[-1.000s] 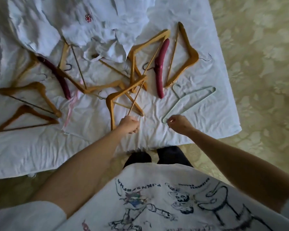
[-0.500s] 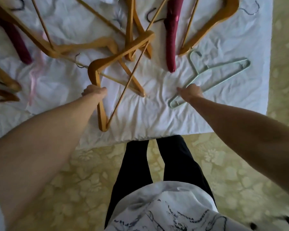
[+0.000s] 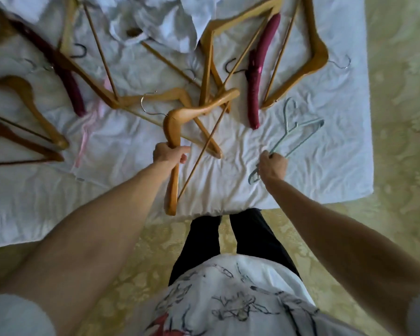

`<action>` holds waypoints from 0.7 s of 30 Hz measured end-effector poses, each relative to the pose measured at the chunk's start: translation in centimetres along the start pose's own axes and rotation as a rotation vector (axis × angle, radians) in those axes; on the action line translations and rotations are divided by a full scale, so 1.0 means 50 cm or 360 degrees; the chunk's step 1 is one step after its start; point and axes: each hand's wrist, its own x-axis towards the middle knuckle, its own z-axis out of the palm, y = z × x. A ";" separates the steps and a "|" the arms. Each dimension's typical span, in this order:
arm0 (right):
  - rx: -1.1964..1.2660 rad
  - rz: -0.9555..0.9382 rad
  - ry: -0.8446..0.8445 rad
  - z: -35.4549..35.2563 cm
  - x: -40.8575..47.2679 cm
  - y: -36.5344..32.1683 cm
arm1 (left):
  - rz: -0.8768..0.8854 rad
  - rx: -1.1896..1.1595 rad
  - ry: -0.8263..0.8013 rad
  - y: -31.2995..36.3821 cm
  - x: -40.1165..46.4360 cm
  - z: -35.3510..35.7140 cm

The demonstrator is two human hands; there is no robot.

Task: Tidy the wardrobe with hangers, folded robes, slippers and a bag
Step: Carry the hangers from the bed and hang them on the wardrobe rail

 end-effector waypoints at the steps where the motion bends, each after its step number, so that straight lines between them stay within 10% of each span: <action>1: 0.0069 -0.0057 0.0018 -0.025 -0.039 -0.010 | 0.0026 -0.0058 -0.0042 0.017 -0.035 -0.006; 7: 0.0193 -0.0573 -0.0105 -0.160 -0.194 -0.035 | 0.0336 -0.0168 -0.0303 0.094 -0.220 -0.032; 21: -0.0310 -0.1631 -0.1252 -0.213 -0.356 -0.152 | 0.0504 -0.0897 0.0142 0.009 -0.496 -0.105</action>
